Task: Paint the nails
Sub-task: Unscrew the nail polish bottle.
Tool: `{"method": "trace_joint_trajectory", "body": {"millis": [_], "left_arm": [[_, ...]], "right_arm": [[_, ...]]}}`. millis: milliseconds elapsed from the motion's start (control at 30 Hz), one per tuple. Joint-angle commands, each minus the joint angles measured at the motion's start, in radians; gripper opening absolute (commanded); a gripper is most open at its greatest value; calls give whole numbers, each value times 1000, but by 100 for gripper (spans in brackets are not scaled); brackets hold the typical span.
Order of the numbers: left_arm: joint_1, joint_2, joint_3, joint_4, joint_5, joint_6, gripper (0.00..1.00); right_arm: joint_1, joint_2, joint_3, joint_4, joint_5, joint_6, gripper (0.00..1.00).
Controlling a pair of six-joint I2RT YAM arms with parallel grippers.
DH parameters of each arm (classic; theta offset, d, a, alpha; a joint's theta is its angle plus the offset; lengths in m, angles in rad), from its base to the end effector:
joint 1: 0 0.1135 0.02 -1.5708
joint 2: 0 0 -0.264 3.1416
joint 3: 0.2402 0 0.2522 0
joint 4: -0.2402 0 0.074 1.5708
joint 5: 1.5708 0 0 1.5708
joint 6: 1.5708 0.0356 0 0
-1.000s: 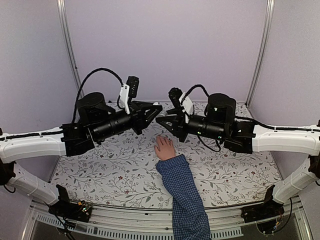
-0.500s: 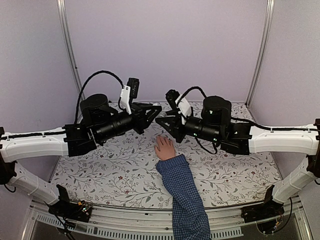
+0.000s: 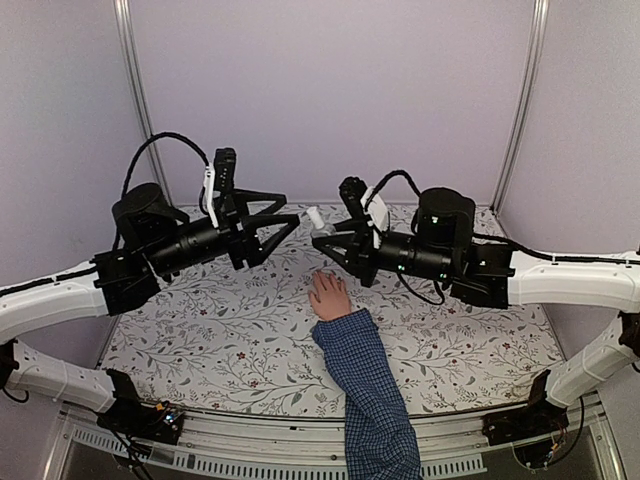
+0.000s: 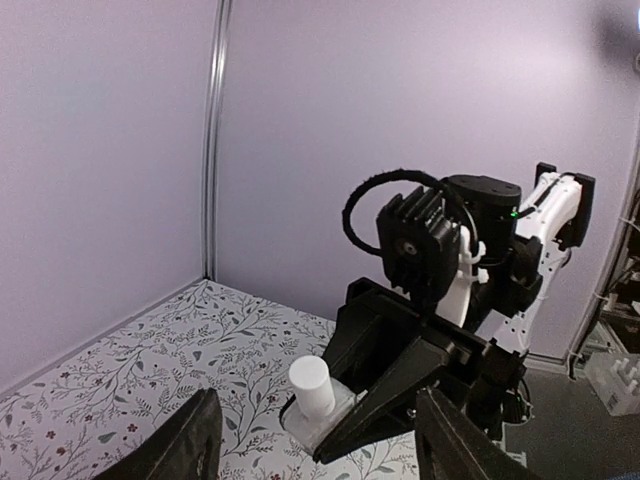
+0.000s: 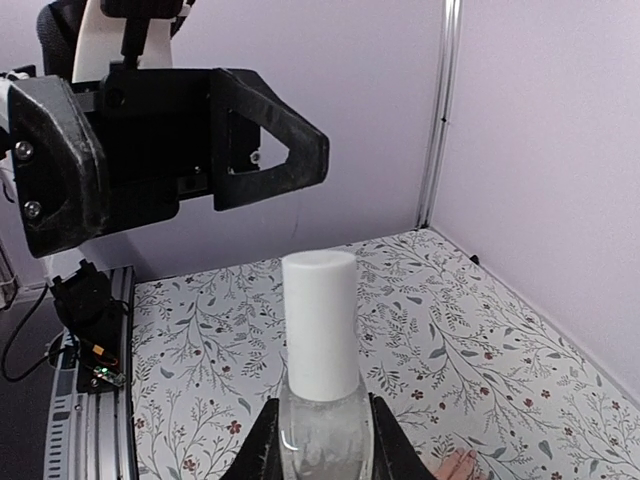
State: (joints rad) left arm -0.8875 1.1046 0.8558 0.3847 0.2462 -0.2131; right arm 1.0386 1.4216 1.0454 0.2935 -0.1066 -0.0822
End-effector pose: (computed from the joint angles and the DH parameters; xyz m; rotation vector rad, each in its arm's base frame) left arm 0.1581 -0.2079 0.3619 0.7043 1.3592 -1.0682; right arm 0.1691 0.2946 0.3313 -0.9832 1.4084 0.8080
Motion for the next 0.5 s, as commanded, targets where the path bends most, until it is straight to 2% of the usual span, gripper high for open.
{"method": "trace_joint_trajectory", "body": {"millis": [0, 200, 467], "left_arm": [[24, -40, -38, 42, 215, 83, 68], [22, -73, -64, 101, 436, 138, 67], [-9, -36, -43, 102, 548, 166, 62]], "right_arm": [[-22, -56, -18, 15, -256, 13, 0], [-25, -54, 13, 5, -580, 12, 0], [-23, 18, 73, -19, -791, 36, 0]]}}
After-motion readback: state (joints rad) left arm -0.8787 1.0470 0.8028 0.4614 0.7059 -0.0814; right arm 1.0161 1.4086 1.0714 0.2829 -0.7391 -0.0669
